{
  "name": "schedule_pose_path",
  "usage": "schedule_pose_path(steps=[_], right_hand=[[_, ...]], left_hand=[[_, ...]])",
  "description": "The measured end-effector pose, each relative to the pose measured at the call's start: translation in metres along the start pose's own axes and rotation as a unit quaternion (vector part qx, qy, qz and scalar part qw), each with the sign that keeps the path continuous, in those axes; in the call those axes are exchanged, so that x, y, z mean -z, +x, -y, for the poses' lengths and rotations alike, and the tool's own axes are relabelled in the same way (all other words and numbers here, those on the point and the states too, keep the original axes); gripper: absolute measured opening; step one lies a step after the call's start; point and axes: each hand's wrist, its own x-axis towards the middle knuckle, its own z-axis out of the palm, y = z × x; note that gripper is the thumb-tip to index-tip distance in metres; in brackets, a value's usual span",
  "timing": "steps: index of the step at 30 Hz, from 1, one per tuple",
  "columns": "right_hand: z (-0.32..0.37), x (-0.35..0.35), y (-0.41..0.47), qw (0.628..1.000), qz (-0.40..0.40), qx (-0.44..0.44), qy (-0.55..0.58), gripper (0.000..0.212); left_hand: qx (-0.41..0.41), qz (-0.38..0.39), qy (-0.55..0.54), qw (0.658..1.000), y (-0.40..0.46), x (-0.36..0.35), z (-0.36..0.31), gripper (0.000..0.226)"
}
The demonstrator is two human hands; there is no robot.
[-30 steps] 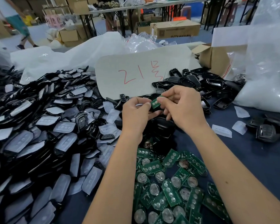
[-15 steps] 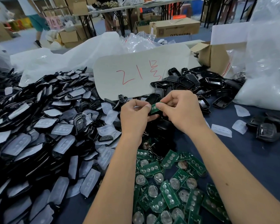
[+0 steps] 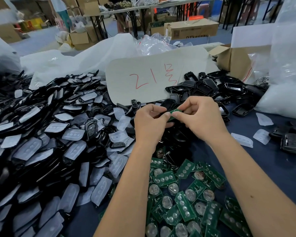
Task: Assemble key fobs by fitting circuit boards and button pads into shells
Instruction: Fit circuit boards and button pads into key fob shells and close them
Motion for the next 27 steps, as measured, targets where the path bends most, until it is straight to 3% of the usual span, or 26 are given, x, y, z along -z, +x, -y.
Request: schedule_pose_path(steps=[8, 15, 17, 20, 23, 25, 27], right_hand=[[0.004, 0.000, 0.000, 0.999, -0.022, -0.025, -0.042, 0.038], [0.010, -0.004, -0.002, 0.988, 0.081, -0.050, 0.125, 0.024], [0.018, -0.018, -0.006, 0.990, 0.092, -0.037, 0.099, 0.026], [0.038, -0.041, -0.018, 0.994, 0.094, 0.040, -0.038, 0.031], [0.065, -0.054, -0.035, 0.961, 0.220, 0.157, -0.054, 0.022], [0.080, -0.061, -0.048, 0.912, 0.350, 0.210, -0.045, 0.012], [0.089, -0.071, -0.060, 0.868, 0.431, 0.238, -0.063, 0.019]], left_hand=[[-0.021, 0.027, 0.021, 0.999, -0.001, 0.011, -0.010, 0.014], [-0.016, 0.160, 0.095, 0.982, 0.007, 0.053, -0.041, 0.013], [-0.004, 0.192, 0.133, 0.972, 0.010, 0.074, -0.053, 0.012], [0.035, 0.190, 0.182, 0.964, 0.013, 0.113, -0.069, 0.015], [0.084, 0.110, 0.254, 0.957, 0.012, 0.149, -0.075, 0.016], [0.106, 0.064, 0.284, 0.951, 0.012, 0.160, -0.075, 0.013], [0.110, 0.061, 0.288, 0.949, 0.010, 0.164, -0.075, 0.012]])
